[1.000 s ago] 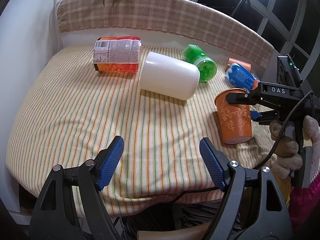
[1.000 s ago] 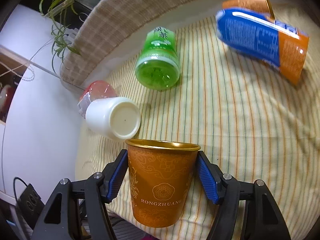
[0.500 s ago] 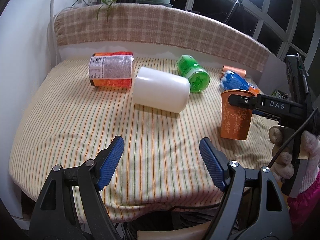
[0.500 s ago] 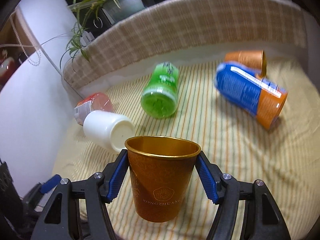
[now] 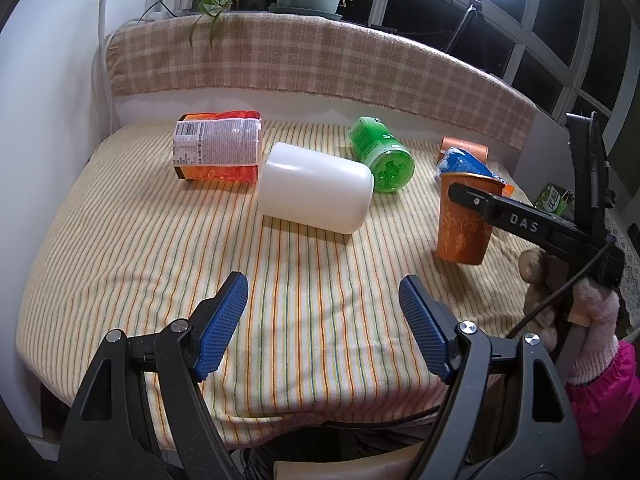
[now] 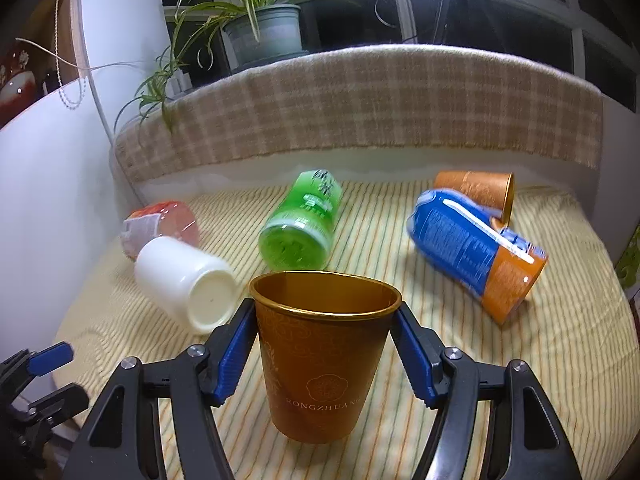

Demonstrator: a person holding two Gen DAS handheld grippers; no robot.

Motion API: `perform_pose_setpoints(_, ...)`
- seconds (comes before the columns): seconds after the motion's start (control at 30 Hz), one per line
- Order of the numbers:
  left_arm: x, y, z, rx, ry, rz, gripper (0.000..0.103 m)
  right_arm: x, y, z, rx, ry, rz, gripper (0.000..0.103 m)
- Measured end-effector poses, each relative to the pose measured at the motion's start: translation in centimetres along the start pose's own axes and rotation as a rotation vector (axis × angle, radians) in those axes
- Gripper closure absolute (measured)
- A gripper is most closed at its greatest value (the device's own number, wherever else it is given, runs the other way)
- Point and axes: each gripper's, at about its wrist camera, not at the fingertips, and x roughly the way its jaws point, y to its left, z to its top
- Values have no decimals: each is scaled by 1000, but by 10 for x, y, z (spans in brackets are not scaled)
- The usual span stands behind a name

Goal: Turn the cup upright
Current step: 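Lower the upright orange cup onto the table with the right tool, then open the right tool and withdraw it from the standing cup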

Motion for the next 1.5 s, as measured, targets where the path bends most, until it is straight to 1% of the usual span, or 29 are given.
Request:
perform_pose_setpoints(0.2, 1, 0, -1, -3, 4, -3, 23, 9, -3, 4, -9, -32, -21, 34)
perform_pose_setpoints(0.43, 5, 0, -1, -6, 11, -2, 23, 6, 2, -5, -50, -45, -29, 34)
perform_pose_setpoints(0.63, 6, -3, -1, -1, 12, -12, 23, -2, 6, -12, -86, -44, -30, 34)
perform_pose_setpoints(1.07, 1, -6, -1, 3, 2, -16, 23, -8, 9, -24, -94, -23, -5, 32)
perform_pose_setpoints(1.2, -3, -6, 0, 5, -6, -15, 23, -11, 9, -29, -98, -16, 1, 25)
perform_pose_setpoints(1.5, -9, -10, 4, 13, -39, -29, 23, -29, 5, -42, -65, 0, 12, 23)
